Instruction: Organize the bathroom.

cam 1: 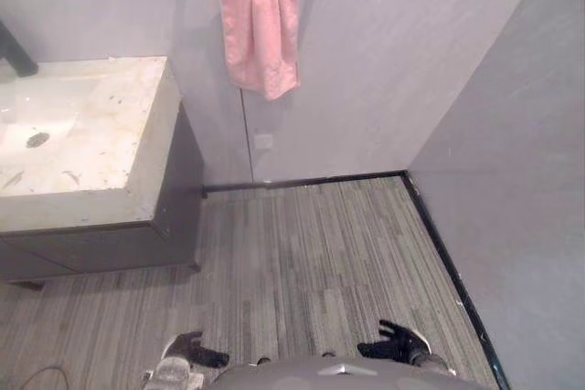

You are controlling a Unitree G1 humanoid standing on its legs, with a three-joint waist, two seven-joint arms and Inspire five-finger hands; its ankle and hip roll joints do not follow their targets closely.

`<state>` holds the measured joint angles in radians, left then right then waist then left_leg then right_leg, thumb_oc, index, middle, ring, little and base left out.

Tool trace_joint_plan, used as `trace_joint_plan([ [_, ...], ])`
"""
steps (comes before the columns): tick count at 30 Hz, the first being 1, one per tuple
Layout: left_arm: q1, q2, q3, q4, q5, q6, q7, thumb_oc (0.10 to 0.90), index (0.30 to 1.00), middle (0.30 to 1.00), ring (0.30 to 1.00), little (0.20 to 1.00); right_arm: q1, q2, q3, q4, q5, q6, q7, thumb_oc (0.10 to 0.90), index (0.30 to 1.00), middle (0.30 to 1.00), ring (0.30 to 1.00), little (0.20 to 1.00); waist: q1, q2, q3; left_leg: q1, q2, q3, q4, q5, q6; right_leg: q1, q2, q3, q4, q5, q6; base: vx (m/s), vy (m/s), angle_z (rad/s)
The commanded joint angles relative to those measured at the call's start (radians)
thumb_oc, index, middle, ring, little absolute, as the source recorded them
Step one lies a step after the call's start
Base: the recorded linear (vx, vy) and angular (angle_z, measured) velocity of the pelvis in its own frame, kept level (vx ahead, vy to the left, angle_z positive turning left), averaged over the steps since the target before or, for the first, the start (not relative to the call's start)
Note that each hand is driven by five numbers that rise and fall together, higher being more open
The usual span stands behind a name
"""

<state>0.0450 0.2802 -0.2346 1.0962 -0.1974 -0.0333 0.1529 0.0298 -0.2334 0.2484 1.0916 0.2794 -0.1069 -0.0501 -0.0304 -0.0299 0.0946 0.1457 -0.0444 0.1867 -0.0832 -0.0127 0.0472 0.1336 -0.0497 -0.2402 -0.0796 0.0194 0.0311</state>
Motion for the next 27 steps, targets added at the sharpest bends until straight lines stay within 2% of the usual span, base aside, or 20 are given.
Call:
trace_joint_plan([
  [1,-0.106,0.058,0.000,-0.081,-0.043,-0.043,0.037,0.800,0.900,0.900,0.900,0.900,-0.086,-0.087,0.023,-0.125,0.018,-0.085,-0.053,0.800,0.900,0.900,0.900,0.900,-0.004,0.022,-0.026,-0.029,0.041,-0.007,-0.004,-0.010,-0.039,-0.018,0.004,0.004,0.035,-0.016,0.066,-0.02,0.055,0.00],
  [5,-0.131,0.101,0.008,-0.262,-0.061,-0.012,0.053,0.800,0.900,0.900,0.900,0.900,-0.090,-0.120,0.026,-0.351,0.027,-0.105,-0.114,0.800,0.900,0.900,0.900,0.900,-0.019,0.032,-0.023,-0.027,0.036,0.001,-0.004,-0.012,-0.033,-0.031,-0.001,0.016,0.049,-0.014,0.069,-0.01,0.063,-0.01],
  [6,-0.138,0.120,0.013,-0.351,-0.067,-0.001,0.056,0.800,0.900,0.900,0.900,0.900,-0.084,-0.131,0.024,-0.457,0.019,-0.102,-0.135,0.800,0.900,0.900,0.900,0.900,-0.026,0.036,-0.023,-0.026,0.034,0.005,-0.004,-0.014,-0.030,-0.037,-0.003,0.023,0.056,-0.014,0.070,0.01,0.062,-0.02],
  [7,-0.138,0.125,0.014,-0.370,-0.064,-0.014,0.058,0.800,0.900,0.900,0.900,0.900,-0.082,-0.133,0.023,-0.476,0.006,-0.118,-0.140,0.800,0.900,0.900,0.900,0.900,-0.028,0.037,-0.022,-0.025,0.034,0.006,-0.004,-0.014,-0.029,-0.039,-0.004,0.024,0.058,-0.015,0.070,0.01,0.071,-0.03],
  [8,-0.143,0.146,0.016,-0.470,-0.093,0.006,0.078,0.800,0.900,0.900,0.900,0.900,-0.080,-0.144,0.023,-0.559,-0.012,-0.117,-0.153,0.800,0.900,0.900,0.900,0.900,-0.032,0.040,-0.021,-0.023,0.033,0.008,-0.004,-0.016,-0.028,-0.042,-0.006,0.029,0.065,-0.016,0.072,0.01,0.049,-0.02],
  [10,-0.150,0.160,0.030,-0.561,-0.111,-0.006,0.077,0.800,0.900,0.900,0.900,0.900,-0.077,-0.148,0.015,-0.627,-0.030,-0.145,-0.157,0.800,0.900,0.900,0.900,0.900,-0.034,0.044,-0.019,-0.023,0.031,0.008,-0.004,-0.016,-0.024,-0.046,-0.008,0.032,0.079,-0.022,0.073,0.02,0.049,-0.04],
  [12,-0.160,0.173,0.045,-0.670,-0.118,0.026,0.101,0.800,0.900,0.900,0.900,0.900,-0.081,-0.151,0.007,-0.694,-0.040,-0.145,-0.165,0.800,0.900,0.900,0.900,0.900,-0.034,0.047,-0.015,-0.023,0.031,0.009,-0.004,-0.016,-0.018,-0.060,-0.015,0.031,0.116,-0.024,0.078,0.01,0.040,-0.05],
  [14,-0.192,0.182,0.058,-0.784,-0.157,0.020,0.114,0.800,0.900,0.900,0.900,0.900,-0.105,-0.158,0.003,-0.771,-0.057,-0.202,-0.184,0.800,0.900,0.900,0.900,0.900,-0.035,0.046,0.003,-0.024,0.024,0.015,-0.004,-0.017,0.001,-0.115,-0.043,0.024,0.262,-0.004,0.102,0.00,0.070,-0.07],
  [15,-0.233,0.185,0.047,-0.863,-0.152,0.027,0.145,0.800,0.900,0.900,0.900,0.900,-0.134,-0.161,0.002,-0.832,-0.071,-0.217,-0.229,0.800,0.900,0.900,0.900,0.900,-0.037,0.049,0.025,-0.026,0.024,0.013,-0.004,-0.014,0.009,-0.212,-0.081,0.028,0.430,0.067,0.118,-0.02,0.061,-0.05],
  [16,-0.238,0.185,0.045,-0.868,-0.146,0.019,0.146,0.800,0.900,0.900,0.900,0.900,-0.137,-0.161,0.002,-0.836,-0.074,-0.223,-0.234,0.800,0.900,0.900,0.900,0.900,-0.036,0.050,0.025,-0.030,0.025,0.014,-0.004,-0.012,0.009,-0.224,-0.083,0.029,0.441,0.078,0.117,-0.01,0.049,-0.08],
  [18,-0.278,0.179,0.026,-0.933,-0.112,0.005,0.158,0.800,0.900,0.900,0.900,0.900,-0.169,-0.173,0.002,-0.879,-0.068,-0.245,-0.277,0.800,0.900,0.900,0.900,0.900,-0.032,0.060,0.048,-0.030,0.037,0.003,-0.004,-0.004,0.004,-0.274,-0.097,0.045,0.580,0.095,0.115,0.06,-0.005,0.03],
  [19,-0.289,0.172,0.021,-0.968,-0.098,0.013,0.162,0.800,0.900,0.900,0.900,0.900,-0.182,-0.173,0.002,-0.895,-0.070,-0.253,-0.288,0.800,0.900,0.900,0.900,0.900,-0.031,0.057,0.053,-0.027,0.037,-0.005,-0.004,-0.004,0.000,-0.282,-0.099,0.051,0.584,0.100,0.114,0.20,-0.138,0.13],
  [21,-0.309,0.157,0.019,-1.043,-0.047,-0.007,0.194,0.800,0.900,0.900,0.900,0.900,-0.209,-0.172,0.000,-0.938,-0.123,-0.285,-0.303,0.800,0.900,0.900,0.900,0.900,-0.030,0.036,0.052,-0.011,0.032,-0.032,-0.004,-0.017,-0.013,-0.272,-0.105,0.057,0.455,0.101,0.116,0.25,-0.216,0.13],
  [22,-0.309,0.156,0.021,-1.052,-0.042,-0.008,0.198,0.800,0.900,0.900,0.900,0.900,-0.211,-0.173,0.000,-0.943,-0.132,-0.288,-0.303,0.800,0.900,0.900,0.900,0.900,-0.031,0.035,0.052,-0.007,0.033,-0.035,-0.004,-0.020,-0.015,-0.264,-0.103,0.055,0.427,0.100,0.116,0.23,-0.219,0.13],
  [24,-0.312,0.162,0.027,-1.098,0.009,-0.024,0.230,0.800,0.900,0.900,0.900,0.900,-0.225,-0.188,-0.007,-0.997,-0.138,-0.275,-0.295,0.800,0.900,0.900,0.900,0.900,-0.035,0.020,0.043,0.010,0.037,-0.043,-0.004,-0.040,-0.026,-0.250,-0.113,0.063,0.257,0.099,0.119,0.29,-0.280,0.11],
  [25,-0.306,0.166,0.037,-1.134,0.004,-0.033,0.256,0.800,0.900,0.900,0.900,0.900,-0.231,-0.201,-0.013,-1.036,-0.142,-0.269,-0.285,0.800,0.900,0.900,0.900,0.900,-0.040,0.015,0.037,0.030,0.048,-0.044,-0.004,-0.064,-0.035,-0.232,-0.118,0.066,0.137,0.125,0.126,0.31,-0.299,0.16],
  [27,-0.298,0.169,0.049,-1.158,0.041,-0.063,0.298,0.800,0.900,0.900,0.900,0.900,-0.252,-0.216,-0.011,-1.072,-0.176,-0.255,-0.287,0.800,0.900,0.900,0.900,0.900,-0.045,0.005,0.032,0.056,0.055,-0.040,-0.004,-0.092,-0.038,-0.238,-0.123,0.072,0.063,0.169,0.140,0.33,-0.316,0.24],
])
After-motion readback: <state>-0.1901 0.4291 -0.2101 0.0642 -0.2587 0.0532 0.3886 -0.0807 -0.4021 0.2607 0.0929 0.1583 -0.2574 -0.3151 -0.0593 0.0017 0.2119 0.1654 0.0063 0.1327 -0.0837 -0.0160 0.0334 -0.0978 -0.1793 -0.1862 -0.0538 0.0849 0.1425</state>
